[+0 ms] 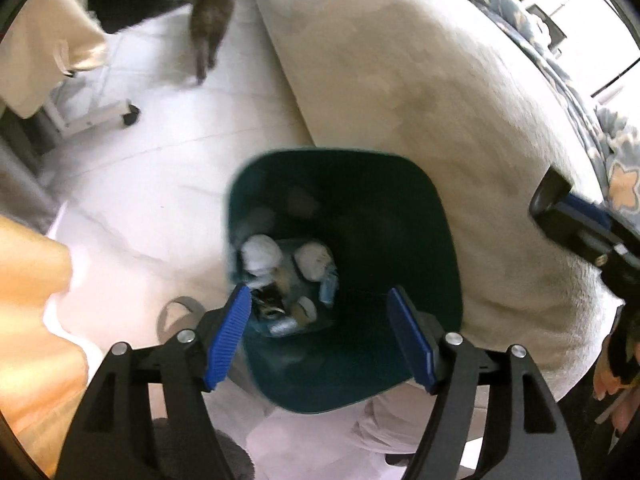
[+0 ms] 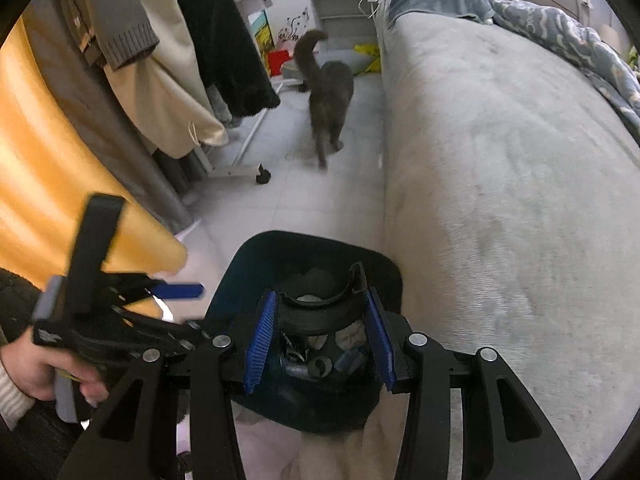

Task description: Collect trash

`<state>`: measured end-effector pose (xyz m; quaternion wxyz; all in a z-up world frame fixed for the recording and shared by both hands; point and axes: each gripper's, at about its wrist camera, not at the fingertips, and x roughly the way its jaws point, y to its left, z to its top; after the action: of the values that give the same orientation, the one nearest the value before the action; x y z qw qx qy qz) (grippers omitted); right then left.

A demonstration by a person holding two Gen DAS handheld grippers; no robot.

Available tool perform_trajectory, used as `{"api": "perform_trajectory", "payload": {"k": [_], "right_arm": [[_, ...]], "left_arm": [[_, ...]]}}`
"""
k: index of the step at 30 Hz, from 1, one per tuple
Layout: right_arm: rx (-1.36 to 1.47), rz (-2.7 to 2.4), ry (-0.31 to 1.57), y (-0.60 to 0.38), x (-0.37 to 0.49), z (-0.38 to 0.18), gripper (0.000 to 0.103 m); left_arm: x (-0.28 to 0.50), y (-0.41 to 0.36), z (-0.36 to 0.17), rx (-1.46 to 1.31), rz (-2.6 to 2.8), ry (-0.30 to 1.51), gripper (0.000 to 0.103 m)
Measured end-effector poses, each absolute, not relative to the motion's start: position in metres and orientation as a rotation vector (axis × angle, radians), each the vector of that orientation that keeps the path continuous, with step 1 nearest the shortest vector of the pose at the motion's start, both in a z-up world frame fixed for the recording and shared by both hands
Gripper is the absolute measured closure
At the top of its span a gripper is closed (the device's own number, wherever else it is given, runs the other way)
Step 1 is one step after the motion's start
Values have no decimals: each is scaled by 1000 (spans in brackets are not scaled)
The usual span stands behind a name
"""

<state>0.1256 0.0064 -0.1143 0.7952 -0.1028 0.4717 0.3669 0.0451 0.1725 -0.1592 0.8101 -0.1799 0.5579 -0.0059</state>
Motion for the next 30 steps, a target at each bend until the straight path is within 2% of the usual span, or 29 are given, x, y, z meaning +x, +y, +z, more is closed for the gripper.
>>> {"api": "perform_trajectory", "payload": {"k": [2,7,14,15,18,19,24,30], "right_arm": [[-227,790,1033,12,125,-122,58],[-245,766,1109,22,134,-149,58],[-348,766,1151,38,124,-178,56],[-354,772,1148,40,123,-179,54],[-346,783,1132,41,121,-175,35],[-335,787,1124,40,121,-172,31],[-290,788,1073,31,121,-148,21],[-204,752,921,-4,114,-84,11]], "left_arm": [[40,181,-153,-386,16,1157,22],[28,200,-138,-406,55,1076,18],[19,199,-93,-344,84,954,7],[17,195,-83,-325,95,928,7],[12,183,-58,-265,119,869,6],[10,181,-52,-259,119,853,6],[-1,166,-15,-224,119,768,4],[-24,148,22,-161,125,632,3]]}}
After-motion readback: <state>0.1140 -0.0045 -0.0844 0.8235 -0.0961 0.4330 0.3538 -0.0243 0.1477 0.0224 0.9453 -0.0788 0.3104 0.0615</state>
